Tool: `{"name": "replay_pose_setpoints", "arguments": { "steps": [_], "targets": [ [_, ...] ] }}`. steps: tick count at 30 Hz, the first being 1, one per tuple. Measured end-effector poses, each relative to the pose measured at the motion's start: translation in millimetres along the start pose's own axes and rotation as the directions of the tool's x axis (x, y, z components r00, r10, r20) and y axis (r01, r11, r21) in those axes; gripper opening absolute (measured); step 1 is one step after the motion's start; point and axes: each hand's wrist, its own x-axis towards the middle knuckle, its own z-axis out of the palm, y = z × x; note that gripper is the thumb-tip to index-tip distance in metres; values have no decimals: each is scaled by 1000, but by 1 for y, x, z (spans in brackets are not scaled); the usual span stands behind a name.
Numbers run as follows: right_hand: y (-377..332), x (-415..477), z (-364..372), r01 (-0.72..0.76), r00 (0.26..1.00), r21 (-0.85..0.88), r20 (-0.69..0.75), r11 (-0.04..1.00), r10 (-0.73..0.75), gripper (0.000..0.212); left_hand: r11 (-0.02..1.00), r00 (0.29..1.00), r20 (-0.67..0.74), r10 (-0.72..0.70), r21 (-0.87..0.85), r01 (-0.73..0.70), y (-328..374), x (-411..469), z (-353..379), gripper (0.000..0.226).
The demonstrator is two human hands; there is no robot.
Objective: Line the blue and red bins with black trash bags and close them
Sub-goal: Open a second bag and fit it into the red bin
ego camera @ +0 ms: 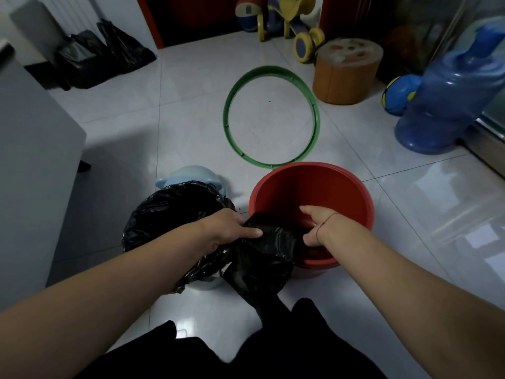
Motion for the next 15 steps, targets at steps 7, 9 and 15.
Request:
{"name": "replay_pose_setpoints", "arguments": {
  "steps": [7,9,15],
  "targets": [
    [3,-29,7,193,962,-25,202,981,-184,24,999,997,70,29,42,-32,3,-25,-10,37],
    [0,-46,7,342,895,-20,313,940,-319,22,993,984,170,53,-111,-34,7,-33,-13,50],
    [-4,-110,-3,785,517,-2,554,620,-653,23,799,936,250,249,-598,-53,72,-48,-28,63]
  ]
}}
